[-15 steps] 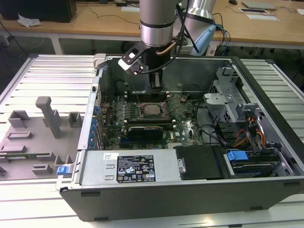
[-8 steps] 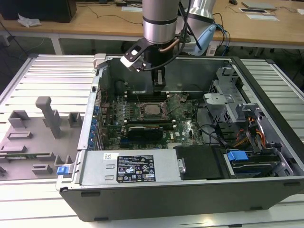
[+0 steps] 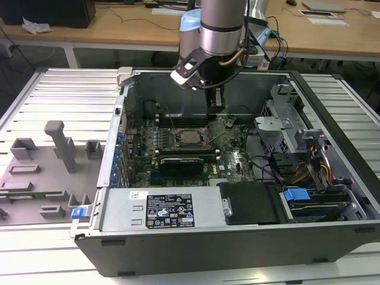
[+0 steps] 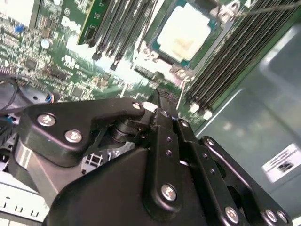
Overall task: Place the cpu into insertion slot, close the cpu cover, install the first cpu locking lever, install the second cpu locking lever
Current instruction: 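Close the cpu cover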
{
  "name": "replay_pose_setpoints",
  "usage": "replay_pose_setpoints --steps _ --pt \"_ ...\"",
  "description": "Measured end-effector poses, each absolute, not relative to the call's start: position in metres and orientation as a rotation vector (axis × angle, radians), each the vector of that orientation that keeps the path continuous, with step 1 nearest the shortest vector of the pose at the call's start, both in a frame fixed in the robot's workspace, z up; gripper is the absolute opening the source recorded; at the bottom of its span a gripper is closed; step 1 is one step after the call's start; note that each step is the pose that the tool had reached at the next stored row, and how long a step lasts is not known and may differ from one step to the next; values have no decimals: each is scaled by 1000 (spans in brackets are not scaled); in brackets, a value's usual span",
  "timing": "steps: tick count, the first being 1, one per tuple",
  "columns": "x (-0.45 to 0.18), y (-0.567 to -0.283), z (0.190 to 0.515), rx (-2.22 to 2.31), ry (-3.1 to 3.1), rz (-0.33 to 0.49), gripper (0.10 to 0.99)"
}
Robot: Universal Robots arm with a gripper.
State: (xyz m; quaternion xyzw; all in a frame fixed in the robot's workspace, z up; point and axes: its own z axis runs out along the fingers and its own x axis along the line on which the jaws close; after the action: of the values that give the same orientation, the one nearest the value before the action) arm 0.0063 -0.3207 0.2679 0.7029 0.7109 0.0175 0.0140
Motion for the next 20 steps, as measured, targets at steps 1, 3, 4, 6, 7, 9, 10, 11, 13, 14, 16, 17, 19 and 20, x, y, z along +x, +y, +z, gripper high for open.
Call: replay_pose_setpoints --steps 1,3,4,6,7,9,10,11,13,14,16,17,19,20 --pt "16 -321 268 2190 2215 52 106" --pt "28 -321 268 2192 2217 48 106" --pt "34 -322 268 2193 2218 46 106" --pt "44 -322 268 2194 2219 43 106" --pt "48 -322 268 2195 2220 42 106" --pt "53 -322 267 2195 2220 42 106" --pt "53 -322 267 2195 2220 42 106" --pt "54 -322 264 2195 2220 42 106" --pt "54 -322 261 2195 2220 42 106" --pt "54 -322 259 2195 2220 42 106" --pt "55 -322 254 2195 2220 41 106" --pt "55 -322 252 2195 2220 41 106" --pt "56 -322 249 2195 2220 41 106" --pt "56 -322 249 2195 2220 40 106"
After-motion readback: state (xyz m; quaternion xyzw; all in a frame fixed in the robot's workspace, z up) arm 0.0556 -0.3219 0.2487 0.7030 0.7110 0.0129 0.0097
